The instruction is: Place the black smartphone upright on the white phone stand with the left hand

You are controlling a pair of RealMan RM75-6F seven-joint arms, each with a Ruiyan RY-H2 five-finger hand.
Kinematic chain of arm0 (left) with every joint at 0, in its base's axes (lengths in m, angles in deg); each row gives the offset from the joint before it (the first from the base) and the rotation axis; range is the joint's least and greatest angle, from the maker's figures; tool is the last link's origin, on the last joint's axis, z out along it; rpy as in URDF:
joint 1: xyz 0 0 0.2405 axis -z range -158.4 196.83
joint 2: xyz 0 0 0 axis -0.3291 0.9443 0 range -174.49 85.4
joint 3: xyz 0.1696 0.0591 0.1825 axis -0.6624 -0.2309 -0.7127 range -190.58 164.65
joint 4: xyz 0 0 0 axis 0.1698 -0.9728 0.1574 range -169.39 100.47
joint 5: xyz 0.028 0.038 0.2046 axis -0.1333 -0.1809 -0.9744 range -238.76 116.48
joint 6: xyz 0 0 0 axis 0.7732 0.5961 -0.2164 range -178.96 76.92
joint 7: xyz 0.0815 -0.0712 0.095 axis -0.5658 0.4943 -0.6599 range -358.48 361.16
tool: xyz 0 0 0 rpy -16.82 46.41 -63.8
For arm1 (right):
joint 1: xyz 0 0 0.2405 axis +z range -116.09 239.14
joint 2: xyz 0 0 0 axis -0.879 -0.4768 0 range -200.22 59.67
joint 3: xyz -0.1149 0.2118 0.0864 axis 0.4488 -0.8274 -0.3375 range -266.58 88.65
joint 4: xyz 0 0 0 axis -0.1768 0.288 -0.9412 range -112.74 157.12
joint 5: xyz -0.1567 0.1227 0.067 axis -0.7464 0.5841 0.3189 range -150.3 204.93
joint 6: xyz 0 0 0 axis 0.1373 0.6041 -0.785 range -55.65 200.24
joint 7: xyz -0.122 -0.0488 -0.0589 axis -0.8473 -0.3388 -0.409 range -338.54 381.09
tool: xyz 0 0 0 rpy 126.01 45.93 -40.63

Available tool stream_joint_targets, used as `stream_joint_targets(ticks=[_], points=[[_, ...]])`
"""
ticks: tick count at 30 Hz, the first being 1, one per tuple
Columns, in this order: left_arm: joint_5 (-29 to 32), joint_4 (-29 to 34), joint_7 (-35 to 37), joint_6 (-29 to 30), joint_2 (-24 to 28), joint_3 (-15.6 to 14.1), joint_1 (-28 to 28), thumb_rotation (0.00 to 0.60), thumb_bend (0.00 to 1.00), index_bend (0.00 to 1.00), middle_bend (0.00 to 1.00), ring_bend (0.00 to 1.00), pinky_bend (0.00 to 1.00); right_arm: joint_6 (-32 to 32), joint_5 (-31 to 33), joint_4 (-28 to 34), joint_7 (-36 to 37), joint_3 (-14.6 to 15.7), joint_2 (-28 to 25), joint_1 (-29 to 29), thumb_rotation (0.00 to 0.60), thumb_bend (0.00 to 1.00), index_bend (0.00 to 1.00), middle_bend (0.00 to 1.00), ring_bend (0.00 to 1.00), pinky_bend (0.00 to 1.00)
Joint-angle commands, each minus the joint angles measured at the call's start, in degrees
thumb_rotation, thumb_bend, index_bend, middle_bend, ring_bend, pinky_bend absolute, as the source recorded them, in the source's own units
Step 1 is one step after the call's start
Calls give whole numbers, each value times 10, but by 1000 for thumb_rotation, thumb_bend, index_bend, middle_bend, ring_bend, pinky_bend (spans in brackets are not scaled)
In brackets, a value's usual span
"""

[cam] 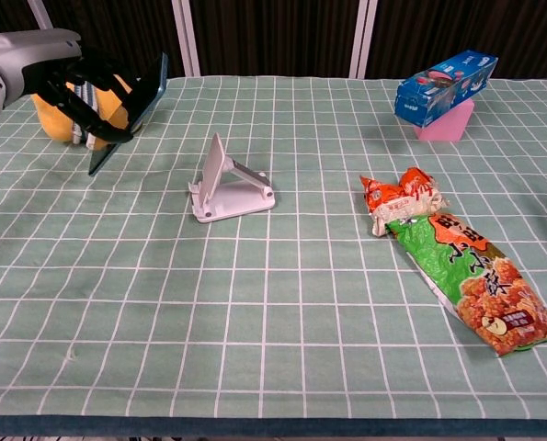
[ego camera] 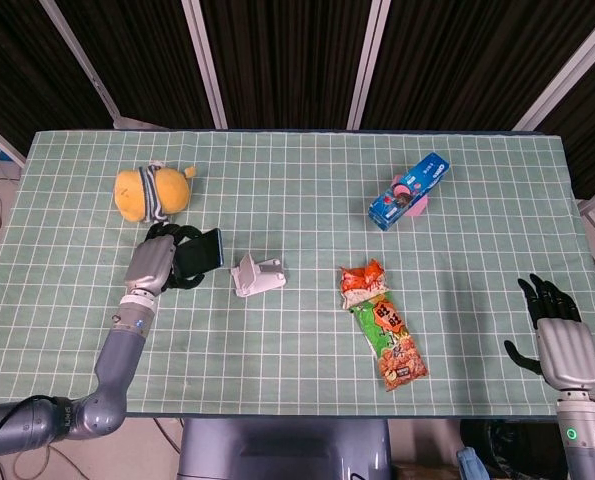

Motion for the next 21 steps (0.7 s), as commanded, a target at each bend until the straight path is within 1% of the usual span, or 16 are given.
stream_joint_targets(ticks=[1, 9, 14, 21], points=[[14, 3, 17, 7, -20, 15, 0, 600, 574, 583, 640, 115, 0, 0, 0, 0, 1, 0, 0, 0, 600, 394, 22, 0, 0, 129], [39, -9, 46, -1, -53, 39, 6, 600, 564, 582, 639, 115, 0, 1, 0, 0, 2, 0, 0, 0, 600, 394, 22, 0, 0, 128], [40, -21, 85, -46, -59, 50, 7, 600, 561, 582, 639, 115, 0, 1, 0, 0, 4, 0, -1, 0, 600, 394, 22, 0, 0, 128], [29, -35, 105, -61, -70, 53, 12, 600, 561, 581, 639, 115, 0, 1, 0, 0, 5, 0, -1, 0, 600, 394, 22, 0, 0, 128]])
